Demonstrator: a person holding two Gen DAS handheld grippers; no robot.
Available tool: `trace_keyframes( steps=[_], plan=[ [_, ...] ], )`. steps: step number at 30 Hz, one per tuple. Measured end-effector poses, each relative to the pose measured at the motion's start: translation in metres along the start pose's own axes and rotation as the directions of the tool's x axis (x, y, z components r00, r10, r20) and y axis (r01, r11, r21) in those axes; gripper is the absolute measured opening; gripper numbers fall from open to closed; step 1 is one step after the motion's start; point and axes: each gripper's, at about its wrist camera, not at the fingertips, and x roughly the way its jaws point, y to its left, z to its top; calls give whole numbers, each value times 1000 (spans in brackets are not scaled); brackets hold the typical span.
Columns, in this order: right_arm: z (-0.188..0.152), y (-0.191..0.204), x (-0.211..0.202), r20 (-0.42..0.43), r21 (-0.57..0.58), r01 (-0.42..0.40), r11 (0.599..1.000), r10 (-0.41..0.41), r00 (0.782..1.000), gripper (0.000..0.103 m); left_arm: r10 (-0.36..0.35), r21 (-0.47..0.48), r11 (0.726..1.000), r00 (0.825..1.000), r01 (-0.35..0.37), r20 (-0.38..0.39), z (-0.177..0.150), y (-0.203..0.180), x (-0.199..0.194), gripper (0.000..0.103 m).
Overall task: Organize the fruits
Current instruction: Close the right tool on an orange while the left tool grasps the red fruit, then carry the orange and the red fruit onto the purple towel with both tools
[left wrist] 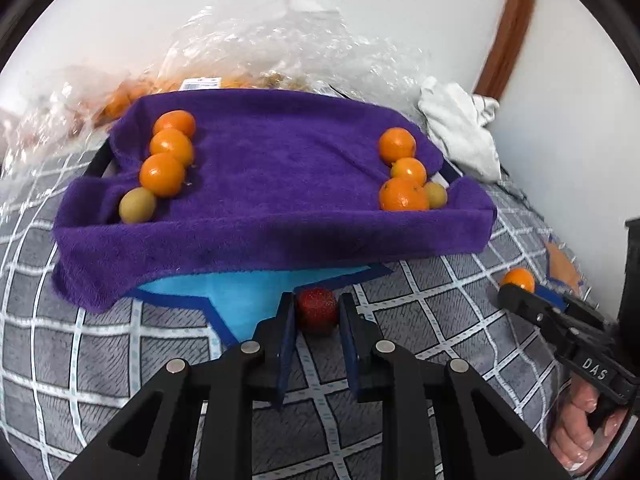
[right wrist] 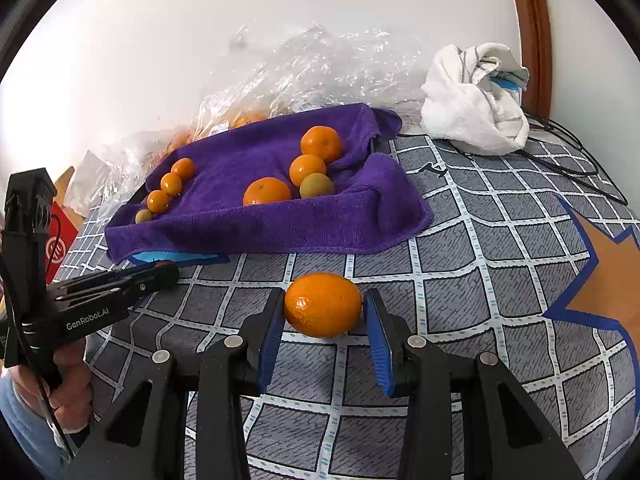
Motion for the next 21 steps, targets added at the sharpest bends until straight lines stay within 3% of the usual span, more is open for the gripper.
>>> trace_keyframes(
  steps=[4,12,21],
  plan=[
    [0,0,-1,4,5,-4,1000,4,1000,40,-40,-66,997,998,44,56,-8,14,-16,21],
    [-1,3,-2,5,-7,-11,1000,11,1000,40,75,-99,993,992,-66,97,-29,45,-61,21],
    [-1,6,-24,21,11,-17,1000,17,1000,40,149,-166,978,976,-122,159,-26,82,-134,21]
  ],
)
